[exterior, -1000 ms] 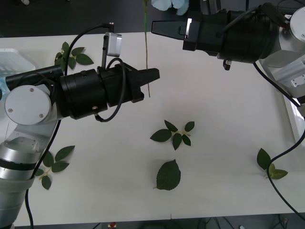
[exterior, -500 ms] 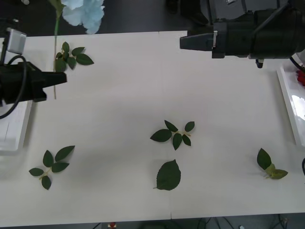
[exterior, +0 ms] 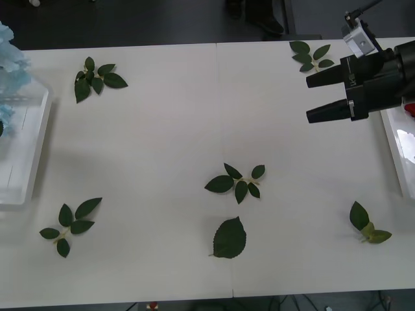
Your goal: Place the red flowers into the right box and the blue flowers into the left box. If a person shows an open palm, hand one flower to the person first, then continue sorting.
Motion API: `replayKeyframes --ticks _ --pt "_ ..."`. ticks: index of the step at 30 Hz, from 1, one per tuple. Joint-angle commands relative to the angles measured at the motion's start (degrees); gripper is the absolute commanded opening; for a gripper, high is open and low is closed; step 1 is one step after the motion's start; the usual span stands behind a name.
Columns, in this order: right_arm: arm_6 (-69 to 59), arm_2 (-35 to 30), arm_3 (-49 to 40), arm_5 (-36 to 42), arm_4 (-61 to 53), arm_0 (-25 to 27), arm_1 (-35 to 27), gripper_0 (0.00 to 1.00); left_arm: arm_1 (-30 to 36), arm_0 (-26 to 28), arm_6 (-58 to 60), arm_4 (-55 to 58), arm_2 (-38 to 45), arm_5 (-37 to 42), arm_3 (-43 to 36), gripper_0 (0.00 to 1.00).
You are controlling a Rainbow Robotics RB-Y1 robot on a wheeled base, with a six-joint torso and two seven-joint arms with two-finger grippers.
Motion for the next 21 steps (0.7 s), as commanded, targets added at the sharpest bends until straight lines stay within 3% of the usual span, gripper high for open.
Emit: replayKeyframes --ticks 1,7,21 --pt "5.76 -0.78 -2.72 0.39 -2.46 3.25 -4.22 1.00 2.77 3.60 0.71 -6.56 3.23 -2.02 -0.53 0.00" --pt "5.76 -0.78 -2.81 -0.31 -5.97 4.21 -5.19 1.00 2.69 4.48 1.41 -17.37 2.27 -5.72 0.61 0.00" --pt "5.76 -0.78 -5.10 -6.90 -2.19 4.21 -5.10 1.00 2.69 4.74 0.89 -28.01 -2.30 -24.17 16.69 0.00"
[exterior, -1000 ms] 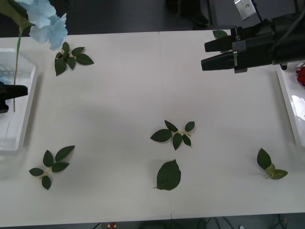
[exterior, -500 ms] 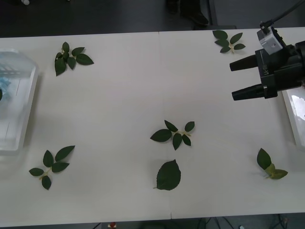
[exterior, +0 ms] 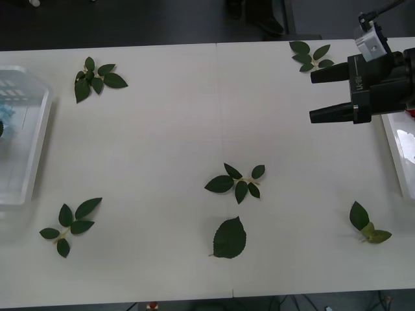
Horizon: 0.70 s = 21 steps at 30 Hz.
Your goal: Place the red flowers into the right box and the blue flowers into the left box. If a person shows an open palm, hand one flower to the person first, then continue sorting.
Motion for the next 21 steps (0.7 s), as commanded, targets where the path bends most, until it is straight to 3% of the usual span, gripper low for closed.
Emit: replayKeyframes --ticks 1,8,12,17,21 --pt "-0.53 -0.78 -1.88 -0.27 3.80 0.38 -2.76 1.00 2.62 2.06 0.36 -1.70 -1.34 -6.39 5.68 0.00" --pt "-0.53 -0.78 -2.85 0.53 9.87 0.47 -4.26 1.00 2.62 3.11 -5.44 -2.76 -3.27 -16.76 13.68 0.02" --pt "-0.53 -0.78 -2.85 1.58 10.22 0.55 -4.35 1.00 2.53 3.20 -7.02 -3.11 -4.06 -20.98 16.75 0.51" --pt "-0.53 -0.78 -3.11 1.76 10.13 0.55 -4.43 1.00 2.71 3.20 -7.82 -3.81 -4.06 -20.98 16.66 0.71" --pt "-0.53 -0.78 -3.29 1.76 10.22 0.55 -4.35 1.00 2.71 3.20 -8.43 -3.90 -4.06 -20.98 16.66 0.81"
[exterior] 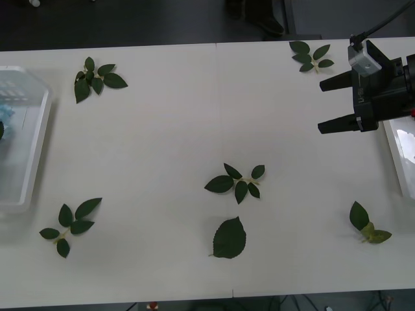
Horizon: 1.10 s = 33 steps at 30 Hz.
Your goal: Place the red flowers into the right box and the blue flowers into the left box. If a person shows an open palm, hand one flower to the person first, then continue sorting.
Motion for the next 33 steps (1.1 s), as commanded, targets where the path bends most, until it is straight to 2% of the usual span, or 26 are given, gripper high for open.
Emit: replayKeyframes --ticks 1,4,13,18,19,26,33 --pt "-0.53 -0.79 -1.93 0.37 0.37 0.44 -2.64 1.00 2.70 2.06 -3.88 -0.74 -0.19 -0.78 -0.42 0.83" --pt "-0.53 -0.79 -1.93 0.37 0.37 0.44 -2.64 1.00 2.70 2.33 -4.32 -0.13 -0.01 -0.78 -1.04 0.86" --pt "-0.53 -0.79 -1.93 0.37 0.37 0.44 -2.64 1.00 2.70 2.50 -5.11 0.58 0.34 -0.78 -1.56 0.86" --pt "-0.53 -0.79 -1.93 0.37 0.37 0.44 -2.64 1.00 2.70 3.56 -5.38 4.71 0.34 2.30 -5.52 1.00" --pt "-0.53 -0.79 -1.93 0.37 0.37 0.44 -2.64 1.00 2.70 3.73 -5.46 5.50 0.34 3.09 -6.31 1.00" --pt "-0.53 -0.79 -1.93 0.37 0.37 0.44 -2.64 1.00 2.70 10.15 -4.67 12.27 1.04 11.44 -20.55 1.00" --pt "-0.53 -0.79 -1.93 0.37 0.37 0.44 -2.64 1.00 2.35 21.93 -4.15 21.14 5.44 23.66 -38.30 1.00"
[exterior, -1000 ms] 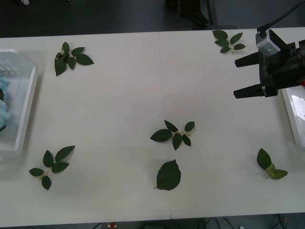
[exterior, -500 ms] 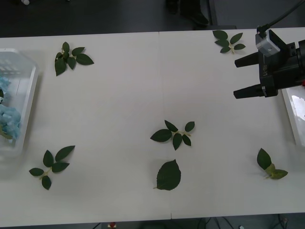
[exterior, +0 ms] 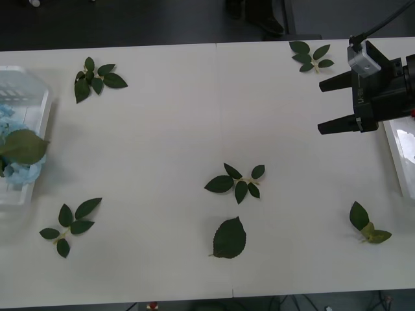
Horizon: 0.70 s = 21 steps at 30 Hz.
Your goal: Place the red flowers into the right box and the blue flowers into the left box. If a person shows an open palm, hand one flower to the person first, then continue sorting.
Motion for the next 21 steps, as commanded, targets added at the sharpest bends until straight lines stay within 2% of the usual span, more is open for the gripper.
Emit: replayKeyframes --ticks 1,6,9,12,16,18,21 --pt "-0.53 -0.79 -1.67 0.23 0.16 0.42 -2.63 1.00 1.92 9.22 -4.07 6.16 5.21 6.52 -10.94 1.00" --pt "-0.53 -0.79 -1.67 0.23 0.16 0.42 -2.63 1.00 -0.81 14.05 -4.07 12.92 8.11 11.09 -21.23 1.00" --pt "-0.53 -0.79 -1.67 0.23 0.16 0.42 -2.63 1.00 -4.68 15.81 -4.07 17.85 8.99 12.76 -27.38 1.00" --pt "-0.53 -0.79 -1.67 0.23 0.16 0.42 -2.63 1.00 -7.14 16.16 -4.24 21.71 9.43 13.12 -29.05 1.00" --pt "-0.53 -0.79 -1.67 0.23 0.16 0.42 -2.63 1.00 -8.19 13.35 -4.50 27.25 9.78 11.53 -28.43 1.00" --pt "-0.53 -0.79 -1.67 0.23 0.16 0.42 -2.63 1.00 -8.19 10.62 -4.59 29.62 8.82 11.53 -28.35 1.00" --pt "-0.53 -0.79 -1.67 0.23 0.16 0.42 -2.63 1.00 -7.66 3.95 -4.24 31.38 2.84 10.39 -28.26 1.00"
